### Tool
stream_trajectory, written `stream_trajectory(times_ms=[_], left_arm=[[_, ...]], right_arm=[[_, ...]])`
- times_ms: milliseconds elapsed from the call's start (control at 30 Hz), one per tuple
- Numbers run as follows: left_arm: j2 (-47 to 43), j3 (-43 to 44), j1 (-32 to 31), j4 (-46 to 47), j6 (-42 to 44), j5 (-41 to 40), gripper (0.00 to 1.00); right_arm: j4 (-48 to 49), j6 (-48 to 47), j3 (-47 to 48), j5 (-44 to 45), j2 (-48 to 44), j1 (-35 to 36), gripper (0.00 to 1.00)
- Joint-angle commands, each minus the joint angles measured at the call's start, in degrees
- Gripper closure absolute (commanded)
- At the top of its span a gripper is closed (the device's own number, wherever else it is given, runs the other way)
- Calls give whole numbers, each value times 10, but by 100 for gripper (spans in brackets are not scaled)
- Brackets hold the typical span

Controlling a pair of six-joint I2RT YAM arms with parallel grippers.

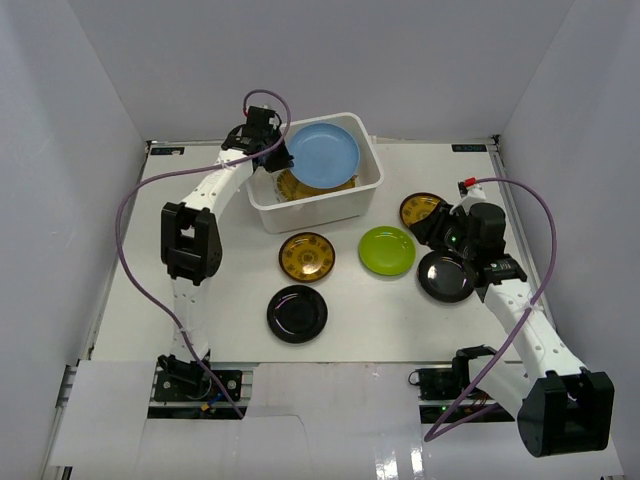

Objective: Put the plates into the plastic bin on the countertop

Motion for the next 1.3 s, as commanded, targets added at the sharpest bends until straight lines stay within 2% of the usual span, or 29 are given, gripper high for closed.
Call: stream_trajectory(times_ms=[0, 33, 67, 100, 133, 233, 367, 467, 500, 567, 667, 700, 767, 800, 900, 933, 1000, 1033, 1100, 1200, 1267], left_arm=[[-3, 44, -5, -36, 21, 22, 100], [4, 46, -5, -37, 22, 30, 96], [5, 46, -5, -37, 23, 34, 87], [7, 45, -6, -37, 25, 36, 76], [9, 46, -6, -37, 28, 39, 59], [10, 53, -6, -38, 39, 48, 37], [-1, 70, -6, -38, 45, 62, 25], [-31, 102, -5, -37, 49, 78, 17], [-43, 112, -6, -36, 53, 88, 17], [-78, 117, -6, -27, 58, 92, 16], [-192, 27, -7, 16, 51, 97, 16], [-270, -71, -12, 57, 48, 97, 16], [-352, -186, -17, 114, 37, 93, 17], [-428, -297, -21, 130, 34, 83, 18], [-527, -445, -27, 165, 29, 74, 21], [-576, -520, -28, 164, 30, 61, 21], [-615, -581, -29, 156, 38, 54, 23], [-644, -629, -28, 150, 37, 40, 27], [-663, -671, -29, 151, 35, 39, 29], [-666, -723, -29, 166, 29, 13, 31], [-646, -737, -28, 190, 22, 22, 32]], right_arm=[[-12, -20, 19, 31, -4, -2, 62], [-12, -20, 18, 38, 2, -2, 60], [-13, -20, 15, 55, 9, -2, 60], [-10, -19, 13, 63, 24, -2, 60], [-10, -18, 12, 85, 31, -2, 60], [-8, -16, 14, 110, 47, -3, 59], [-8, -14, 43, 138, 78, -20, 58], [-10, -14, 60, 161, 113, -57, 50], [-8, -14, 64, 168, 122, -67, 44], [-6, -13, 74, 184, 160, -101, 40], [3, -4, 93, 191, 214, -122, 37], [7, -3, 98, 194, 226, -122, 36], [10, 0, 121, 191, 266, -127, 36], [13, 1, 128, 190, 277, -128, 36], [14, 4, 158, 183, 324, -130, 38], [14, 3, 166, 183, 336, -135, 38], [15, 2, 181, 179, 365, -140, 41], [14, 3, 184, 169, 375, -145, 43], [35, 10, 189, 162, 398, -150, 46], [51, 23, 188, 150, 422, -153, 48], [64, 31, 186, 147, 440, -153, 51]])
